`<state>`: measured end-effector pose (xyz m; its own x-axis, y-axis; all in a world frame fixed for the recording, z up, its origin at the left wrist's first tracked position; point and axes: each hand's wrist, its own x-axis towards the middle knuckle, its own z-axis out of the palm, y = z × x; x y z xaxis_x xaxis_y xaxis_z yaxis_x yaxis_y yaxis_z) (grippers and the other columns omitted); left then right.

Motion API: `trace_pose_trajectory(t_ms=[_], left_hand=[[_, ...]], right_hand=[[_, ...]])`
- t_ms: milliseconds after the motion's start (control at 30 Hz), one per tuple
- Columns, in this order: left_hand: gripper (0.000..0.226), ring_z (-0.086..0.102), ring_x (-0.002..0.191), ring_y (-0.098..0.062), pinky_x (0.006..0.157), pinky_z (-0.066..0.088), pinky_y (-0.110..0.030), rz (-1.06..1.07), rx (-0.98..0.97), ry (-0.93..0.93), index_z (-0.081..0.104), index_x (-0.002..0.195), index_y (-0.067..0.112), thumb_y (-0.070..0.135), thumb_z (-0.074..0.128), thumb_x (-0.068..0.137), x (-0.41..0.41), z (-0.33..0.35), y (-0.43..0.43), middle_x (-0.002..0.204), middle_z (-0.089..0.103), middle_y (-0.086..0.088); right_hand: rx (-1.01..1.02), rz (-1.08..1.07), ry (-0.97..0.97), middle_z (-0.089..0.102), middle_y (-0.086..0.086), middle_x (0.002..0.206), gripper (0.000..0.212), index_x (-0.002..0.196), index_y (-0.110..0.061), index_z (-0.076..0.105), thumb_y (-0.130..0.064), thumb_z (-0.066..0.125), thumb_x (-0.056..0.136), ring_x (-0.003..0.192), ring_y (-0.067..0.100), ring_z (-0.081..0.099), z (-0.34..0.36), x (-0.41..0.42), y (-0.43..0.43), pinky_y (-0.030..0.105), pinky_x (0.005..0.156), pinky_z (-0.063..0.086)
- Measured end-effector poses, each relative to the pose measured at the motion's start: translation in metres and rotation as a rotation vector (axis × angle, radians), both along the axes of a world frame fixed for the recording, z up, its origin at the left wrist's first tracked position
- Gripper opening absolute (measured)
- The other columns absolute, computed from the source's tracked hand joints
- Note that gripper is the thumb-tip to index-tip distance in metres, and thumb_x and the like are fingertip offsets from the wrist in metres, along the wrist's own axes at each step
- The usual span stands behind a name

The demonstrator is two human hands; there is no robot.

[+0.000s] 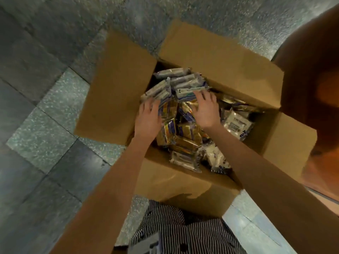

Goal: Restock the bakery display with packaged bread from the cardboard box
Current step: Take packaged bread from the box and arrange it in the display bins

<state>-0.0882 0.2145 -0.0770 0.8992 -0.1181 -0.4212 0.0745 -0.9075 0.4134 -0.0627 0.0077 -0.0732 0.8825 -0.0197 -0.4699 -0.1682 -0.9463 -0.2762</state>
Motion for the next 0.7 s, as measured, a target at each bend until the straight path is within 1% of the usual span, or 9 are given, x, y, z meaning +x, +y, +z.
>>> trace_pose_trajectory(t_ms=[133,200,233,300,333,433,500,633,700], left_hand=[[0.055,0.046,0.127,-0.038,0.098,0.045,-0.053,-0.070,0.091,-0.094,0.044,0.144,0.013,0.010,0.060,0.091,0.006,-0.023,-0.001,0.143,0.046,-0.017],[0.055,0.051,0.120,-0.038,0.091,0.046,-0.052,-0.063,0.113,-0.147,0.048,0.140,0.017,0.009,0.062,0.088,0.006,-0.032,-0.003,0.135,0.054,-0.015],[0.054,0.053,0.116,-0.037,0.087,0.047,-0.050,-0.056,0.113,-0.163,0.050,0.139,0.019,0.008,0.063,0.087,0.006,-0.036,-0.004,0.129,0.057,-0.015],[0.052,0.057,0.104,-0.037,0.080,0.050,-0.048,-0.040,0.099,-0.194,0.054,0.133,0.021,0.006,0.066,0.084,0.004,-0.043,-0.006,0.114,0.061,-0.013],[0.051,0.059,0.098,-0.037,0.077,0.051,-0.048,-0.026,0.085,-0.197,0.055,0.131,0.021,0.006,0.067,0.084,0.003,-0.046,-0.007,0.109,0.061,-0.014],[0.048,0.060,0.089,-0.036,0.068,0.055,-0.046,0.019,0.000,-0.207,0.056,0.128,0.021,0.003,0.066,0.084,-0.002,-0.051,-0.008,0.104,0.060,-0.015],[0.047,0.060,0.087,-0.034,0.066,0.056,-0.045,0.044,-0.050,-0.238,0.059,0.127,0.020,0.001,0.065,0.084,-0.006,-0.048,-0.005,0.102,0.060,-0.014],[0.044,0.061,0.086,-0.030,0.065,0.056,-0.042,0.122,-0.115,-0.315,0.060,0.128,0.017,0.002,0.062,0.087,-0.016,-0.035,0.001,0.100,0.060,-0.011],[0.044,0.061,0.086,-0.029,0.066,0.057,-0.042,0.160,-0.135,-0.328,0.059,0.129,0.018,0.003,0.062,0.088,-0.022,-0.023,-0.001,0.101,0.060,-0.010]], right_hand=[[-0.054,0.065,-0.017,0.030,0.014,0.156,0.057,0.151,-0.019,0.033,-0.020,0.055,0.098,0.148,0.034,0.014,-0.027,0.012,0.005,0.052,0.119,0.017],[-0.092,0.105,-0.013,0.032,0.018,0.152,0.057,0.150,-0.020,0.036,-0.018,0.056,0.096,0.147,0.036,0.017,-0.037,0.018,0.007,0.053,0.119,0.011],[-0.112,0.130,-0.041,0.037,0.021,0.147,0.055,0.147,-0.019,0.042,-0.016,0.058,0.095,0.143,0.039,0.024,-0.042,0.020,0.007,0.055,0.118,0.011],[-0.132,0.169,-0.147,0.050,0.024,0.129,0.049,0.137,-0.014,0.055,-0.012,0.063,0.089,0.128,0.044,0.042,-0.052,0.023,0.005,0.059,0.113,0.020],[-0.136,0.179,-0.182,0.054,0.024,0.122,0.047,0.134,-0.013,0.057,-0.011,0.063,0.087,0.120,0.044,0.047,-0.056,0.025,0.002,0.059,0.110,0.025],[-0.135,0.254,-0.131,0.057,0.019,0.120,0.044,0.136,-0.016,0.055,-0.012,0.057,0.093,0.115,0.040,0.049,-0.062,0.026,-0.004,0.051,0.103,0.029],[-0.112,0.282,-0.108,0.060,0.017,0.120,0.044,0.136,-0.015,0.056,-0.008,0.056,0.093,0.114,0.040,0.049,-0.061,0.023,-0.005,0.050,0.100,0.030],[-0.029,0.234,-0.170,0.063,0.016,0.111,0.041,0.133,-0.012,0.058,-0.007,0.054,0.092,0.104,0.039,0.053,-0.039,0.004,-0.008,0.047,0.090,0.036],[0.021,0.194,-0.177,0.063,0.017,0.111,0.042,0.136,-0.011,0.056,-0.009,0.053,0.094,0.103,0.040,0.053,-0.021,-0.010,-0.012,0.047,0.090,0.037]])
